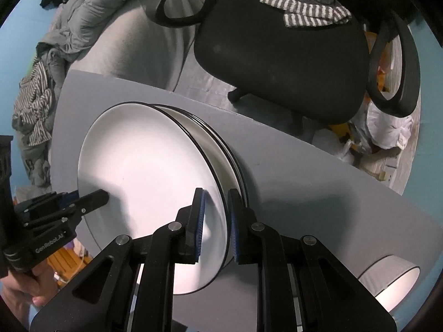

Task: Organize plates and bowls

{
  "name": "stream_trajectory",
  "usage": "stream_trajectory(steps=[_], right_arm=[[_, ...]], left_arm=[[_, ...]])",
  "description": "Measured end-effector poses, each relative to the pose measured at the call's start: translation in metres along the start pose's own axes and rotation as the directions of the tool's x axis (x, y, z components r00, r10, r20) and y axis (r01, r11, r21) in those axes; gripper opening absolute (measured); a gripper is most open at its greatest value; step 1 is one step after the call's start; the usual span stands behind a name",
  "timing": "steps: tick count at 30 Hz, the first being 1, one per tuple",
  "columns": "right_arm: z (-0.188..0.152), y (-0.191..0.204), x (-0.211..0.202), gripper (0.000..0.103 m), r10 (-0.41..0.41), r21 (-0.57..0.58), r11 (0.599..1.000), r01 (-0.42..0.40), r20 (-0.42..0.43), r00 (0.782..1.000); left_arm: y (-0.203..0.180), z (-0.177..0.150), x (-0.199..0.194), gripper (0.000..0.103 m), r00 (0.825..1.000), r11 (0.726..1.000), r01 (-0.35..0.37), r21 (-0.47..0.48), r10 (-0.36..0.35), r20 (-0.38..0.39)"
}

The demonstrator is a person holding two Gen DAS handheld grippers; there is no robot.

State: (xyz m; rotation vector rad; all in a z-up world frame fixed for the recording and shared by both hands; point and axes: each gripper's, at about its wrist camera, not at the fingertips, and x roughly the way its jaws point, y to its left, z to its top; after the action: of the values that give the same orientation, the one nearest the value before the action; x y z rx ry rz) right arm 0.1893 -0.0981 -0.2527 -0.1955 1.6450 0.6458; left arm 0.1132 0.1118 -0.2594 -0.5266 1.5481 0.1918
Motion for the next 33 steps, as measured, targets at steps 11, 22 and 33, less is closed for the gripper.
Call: stream_trajectory(steps=[11, 22, 33], right_arm=[[0.003, 0.009, 0.003, 0.040, -0.028, 0.044, 0.999, 0.030, -0.050, 0.998], [0.004, 0.015, 0.001, 0.047, -0.075, 0.043, 0.996, 0.077, -0.054, 0.996], [0.001, 0.020, -0.001, 0.052, -0.101, 0.033, 0.994, 0.103, -0.055, 0.993]], left_arm=[[-0.005, -0.001, 0.000, 0.020, 1.000, 1.000, -0.028, 0.009, 0.028, 0.007], [-0.016, 0.000, -0.012, 0.020, 0.995, 0.995, -0.088, 0.045, 0.086, 0.057], [-0.005, -0.005, -0.016, 0.021, 0.996, 0.998, -0.060, 0.016, 0.059, 0.065]])
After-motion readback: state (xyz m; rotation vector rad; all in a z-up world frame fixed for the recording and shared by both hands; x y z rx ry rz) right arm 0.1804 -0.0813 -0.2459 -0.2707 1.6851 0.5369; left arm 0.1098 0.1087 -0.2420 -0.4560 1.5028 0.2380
